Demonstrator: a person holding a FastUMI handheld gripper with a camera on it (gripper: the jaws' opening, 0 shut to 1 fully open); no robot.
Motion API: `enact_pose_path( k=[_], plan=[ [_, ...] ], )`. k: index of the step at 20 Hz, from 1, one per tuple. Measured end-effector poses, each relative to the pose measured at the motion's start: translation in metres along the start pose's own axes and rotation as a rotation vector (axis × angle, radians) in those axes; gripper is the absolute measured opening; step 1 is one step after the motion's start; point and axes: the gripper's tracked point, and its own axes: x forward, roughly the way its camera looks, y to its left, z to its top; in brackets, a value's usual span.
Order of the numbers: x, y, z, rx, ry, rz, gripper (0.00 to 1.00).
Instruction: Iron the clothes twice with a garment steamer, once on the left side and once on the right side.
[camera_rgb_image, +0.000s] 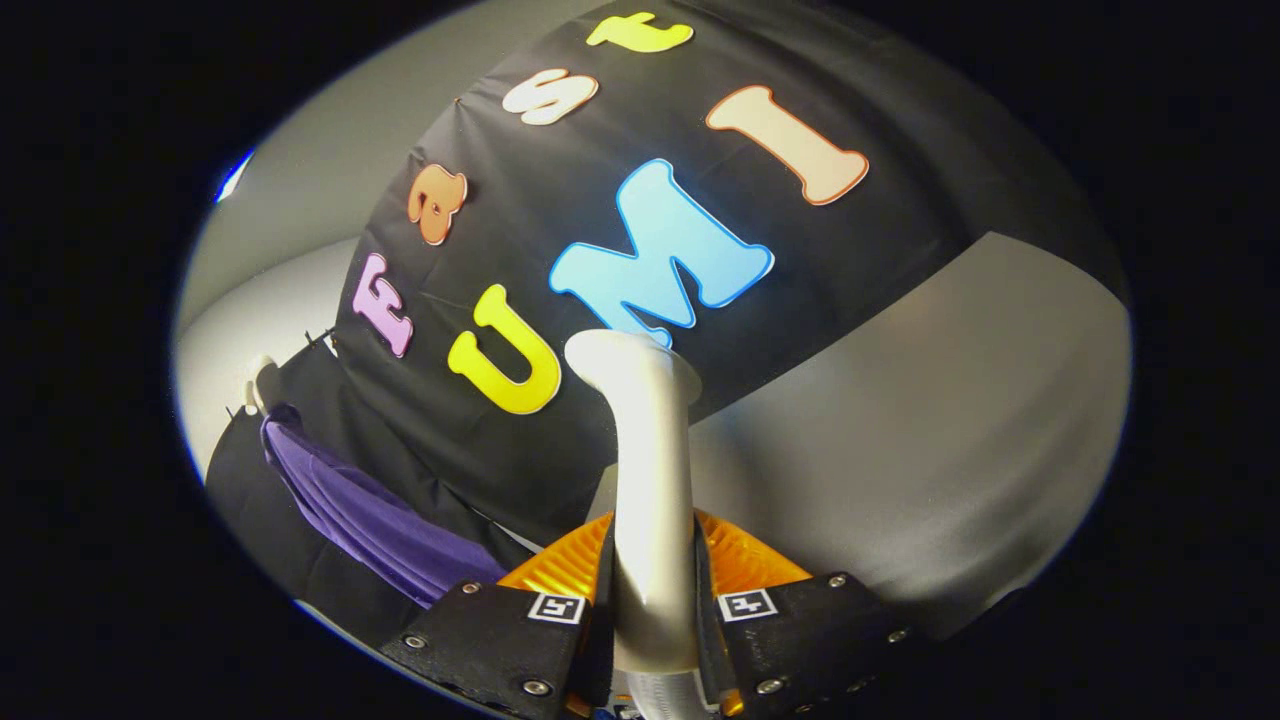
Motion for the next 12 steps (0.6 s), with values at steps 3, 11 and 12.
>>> enact_pose_path(
  k=[3, 11, 12],
  plan=[
    [-0.027, 0.015, -0.013, -0.086, -0.031, -0.018, 0.34],
    [-0.101, 0.105, -0.038, -0.205, -0.205, 0.035, 0.34],
    [-0.109, 0.115, -0.045, -0.23, -0.205, 0.041, 0.34]
  ],
)
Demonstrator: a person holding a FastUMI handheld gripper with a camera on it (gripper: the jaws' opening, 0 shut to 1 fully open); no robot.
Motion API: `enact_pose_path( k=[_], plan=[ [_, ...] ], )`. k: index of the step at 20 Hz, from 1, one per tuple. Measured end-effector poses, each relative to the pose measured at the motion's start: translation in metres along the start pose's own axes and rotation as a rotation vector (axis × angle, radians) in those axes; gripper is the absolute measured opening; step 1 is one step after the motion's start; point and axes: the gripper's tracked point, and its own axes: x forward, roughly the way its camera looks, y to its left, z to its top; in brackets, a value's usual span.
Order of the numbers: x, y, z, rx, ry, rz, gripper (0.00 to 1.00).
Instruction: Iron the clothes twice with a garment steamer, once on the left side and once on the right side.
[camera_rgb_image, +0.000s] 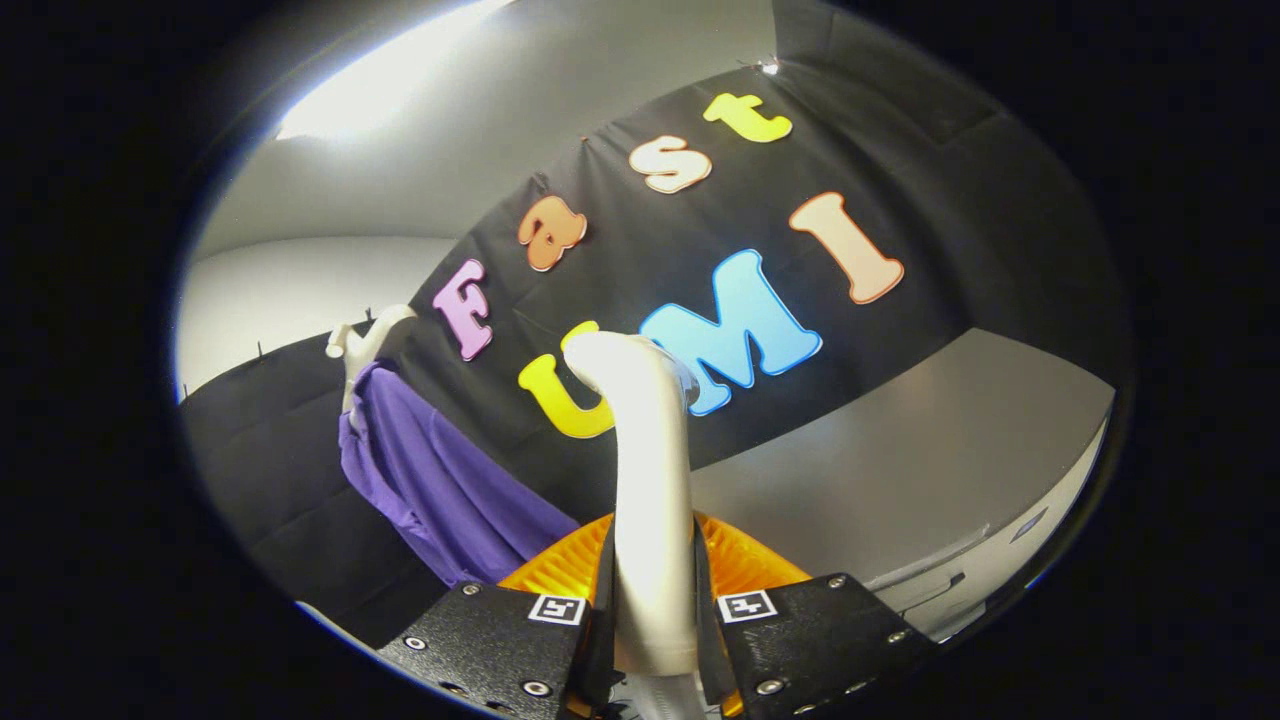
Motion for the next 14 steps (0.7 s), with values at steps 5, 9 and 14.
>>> enact_pose_path(
  k=[5, 9, 14],
  plan=[
    [-0.037, 0.039, -0.012, -0.106, -0.092, -0.042, 0.34],
    [-0.06, 0.064, -0.027, -0.166, -0.147, -0.074, 0.34],
    [-0.082, 0.095, -0.044, -0.241, -0.17, -0.09, 0.33]
  ],
)
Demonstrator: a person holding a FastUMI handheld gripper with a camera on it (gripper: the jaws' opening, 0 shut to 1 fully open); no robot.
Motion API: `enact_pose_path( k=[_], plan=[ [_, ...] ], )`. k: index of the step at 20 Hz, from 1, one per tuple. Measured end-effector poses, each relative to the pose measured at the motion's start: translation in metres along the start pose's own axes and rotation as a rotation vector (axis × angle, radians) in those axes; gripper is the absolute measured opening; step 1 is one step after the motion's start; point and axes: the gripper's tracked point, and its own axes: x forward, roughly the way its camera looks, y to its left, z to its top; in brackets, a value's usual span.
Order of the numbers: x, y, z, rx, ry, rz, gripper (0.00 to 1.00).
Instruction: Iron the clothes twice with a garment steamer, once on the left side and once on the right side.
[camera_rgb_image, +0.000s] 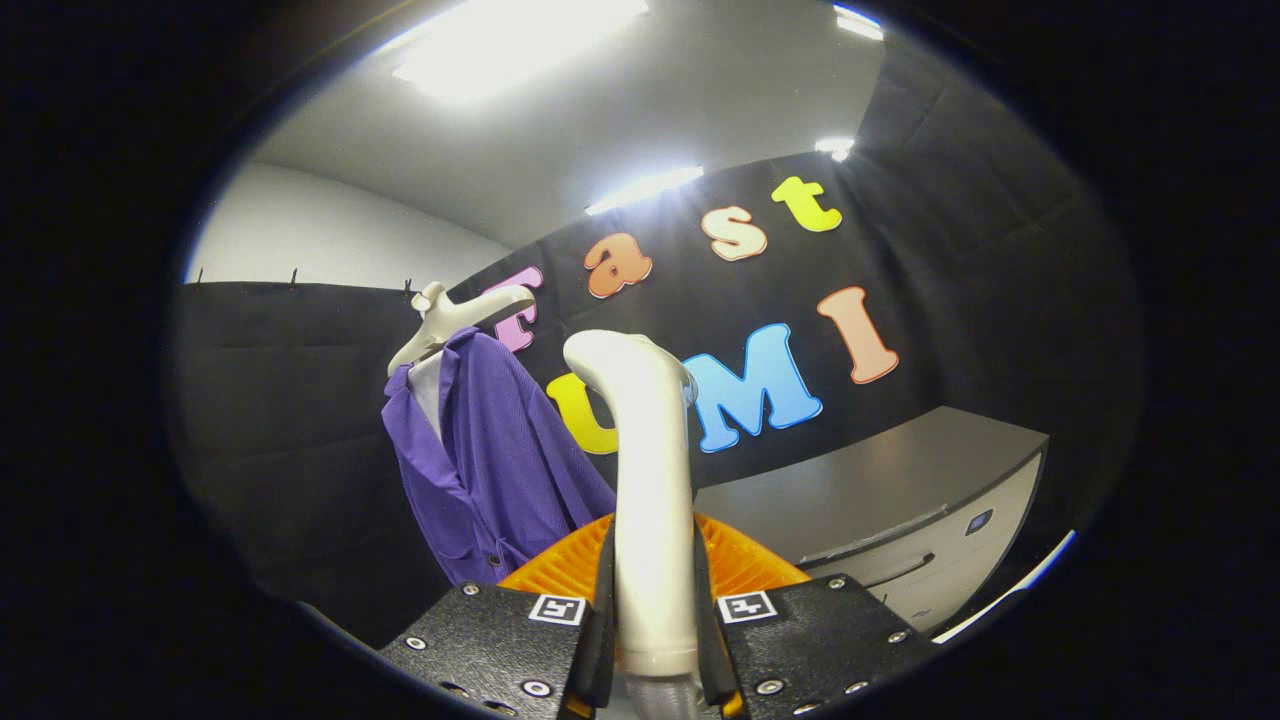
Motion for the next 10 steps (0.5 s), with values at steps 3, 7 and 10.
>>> enact_pose_path(
  k=[3, 7, 10],
  plan=[
    [-0.016, 0.025, 0.0, -0.061, -0.027, 0.001, 0.34],
    [-0.025, 0.072, 0.01, -0.102, -0.089, 0.035, 0.33],
    [-0.021, 0.11, 0.012, -0.137, -0.108, 0.073, 0.34]
  ],
)
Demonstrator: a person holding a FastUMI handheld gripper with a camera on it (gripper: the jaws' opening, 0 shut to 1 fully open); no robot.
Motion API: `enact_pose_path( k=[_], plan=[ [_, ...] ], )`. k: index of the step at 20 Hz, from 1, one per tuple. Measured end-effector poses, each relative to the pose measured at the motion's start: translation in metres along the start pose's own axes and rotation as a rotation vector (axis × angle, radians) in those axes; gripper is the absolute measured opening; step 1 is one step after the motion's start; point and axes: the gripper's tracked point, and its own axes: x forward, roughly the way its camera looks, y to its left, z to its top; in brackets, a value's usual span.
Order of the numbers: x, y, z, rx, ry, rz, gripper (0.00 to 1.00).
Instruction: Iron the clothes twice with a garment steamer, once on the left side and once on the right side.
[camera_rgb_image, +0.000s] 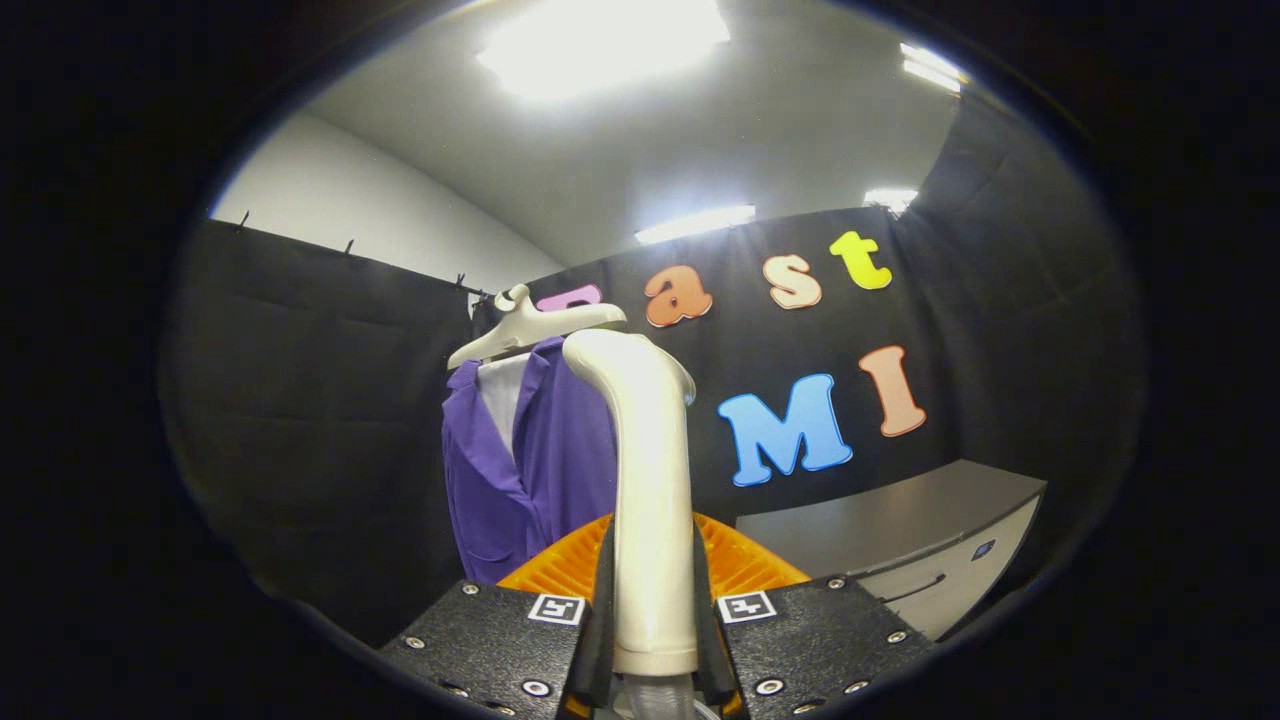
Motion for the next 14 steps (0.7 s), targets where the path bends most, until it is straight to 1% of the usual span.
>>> enact_pose_path(
  k=[2, 7, 14],
  plan=[
    [0.011, 0.019, 0.003, -0.015, -0.009, 0.02, 0.34],
    [0.045, 0.049, -0.003, -0.054, 0.002, 0.032, 0.34],
    [0.099, 0.069, -0.024, -0.083, 0.046, 0.02, 0.34]
  ],
)
